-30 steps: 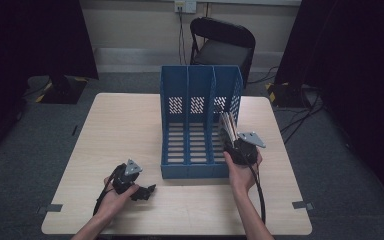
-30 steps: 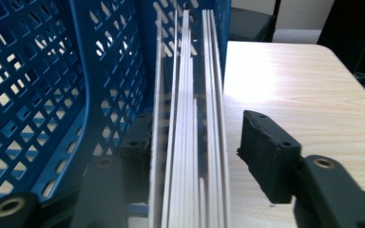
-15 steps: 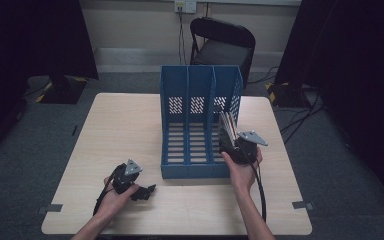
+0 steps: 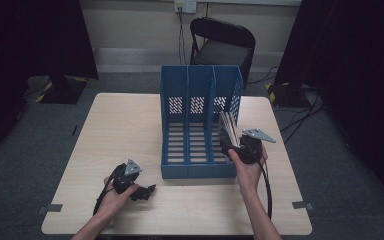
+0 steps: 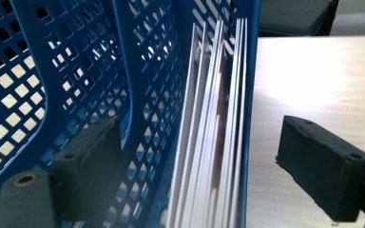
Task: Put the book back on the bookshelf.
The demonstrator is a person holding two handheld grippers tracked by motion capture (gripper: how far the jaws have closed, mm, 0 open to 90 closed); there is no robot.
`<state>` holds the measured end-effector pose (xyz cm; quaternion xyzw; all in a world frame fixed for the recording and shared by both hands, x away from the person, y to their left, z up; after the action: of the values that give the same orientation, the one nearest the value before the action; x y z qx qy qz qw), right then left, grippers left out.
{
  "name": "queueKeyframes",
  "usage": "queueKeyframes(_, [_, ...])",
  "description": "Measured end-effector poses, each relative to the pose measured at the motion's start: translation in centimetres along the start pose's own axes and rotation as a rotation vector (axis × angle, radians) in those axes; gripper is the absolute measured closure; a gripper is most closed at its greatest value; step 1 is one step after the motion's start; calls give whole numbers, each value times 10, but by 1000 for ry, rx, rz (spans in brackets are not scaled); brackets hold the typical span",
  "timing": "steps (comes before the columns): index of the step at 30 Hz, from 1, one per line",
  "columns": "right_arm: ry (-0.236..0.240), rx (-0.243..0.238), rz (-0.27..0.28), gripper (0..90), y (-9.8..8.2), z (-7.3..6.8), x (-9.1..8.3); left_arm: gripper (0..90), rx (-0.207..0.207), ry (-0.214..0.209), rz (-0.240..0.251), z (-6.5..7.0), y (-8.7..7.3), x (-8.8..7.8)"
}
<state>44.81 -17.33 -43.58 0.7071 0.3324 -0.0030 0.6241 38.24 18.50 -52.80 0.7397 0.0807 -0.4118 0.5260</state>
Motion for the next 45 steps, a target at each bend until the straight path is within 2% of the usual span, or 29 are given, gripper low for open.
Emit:
queueKeyframes(4, [24, 5, -31, 144, -1, 0, -3, 0, 1, 0, 0, 0, 0, 0])
queueKeyframes(7, [70, 7, -42, 138, 0, 1, -9, 0, 0, 0, 0, 0, 0, 0])
queueKeyframes(9, [78, 12, -46, 140, 1, 2, -14, 0, 0, 0, 0, 0, 0, 0])
queueKeyframes(12, [75, -5, -64, 141, 0, 4, -20, 0, 1, 0, 0, 0, 0, 0])
queueKeyframes(23, [121, -31, -56, 140, -13, 11, -45, 0, 2, 0, 0, 0, 0, 0])
queueKeyframes(28, [161, -52, -58, 139, -22, 12, -58, 0, 2, 0, 0, 0, 0, 0])
queueKeyframes(34, [159, -96, -94, 140, -38, 13, -73, 0, 1, 0, 1, 0, 0, 0])
queueKeyframes(37, [191, -104, -137, 138, -50, 14, -77, 0, 1, 0, 1, 0, 0, 0])
queueKeyframes(41, [175, -121, -180, 139, -68, 18, -82, 0, 1, 1, 1, 0, 0, 0])
queueKeyframes(45, [159, -117, -222, 142, -83, 20, -83, 0, 1, 1, 1, 0, 0, 0])
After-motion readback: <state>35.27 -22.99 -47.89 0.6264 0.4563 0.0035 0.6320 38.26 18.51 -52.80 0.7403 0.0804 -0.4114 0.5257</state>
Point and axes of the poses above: each handheld gripper's, and its own axes: x roughly forward along the jaws, y roughly out of its top, z roughly to its right, the point moved 3 cm from there along x, roughly forward along the jaws, and after that the axes turned 9 degrees about y, right-handed, at the moved point
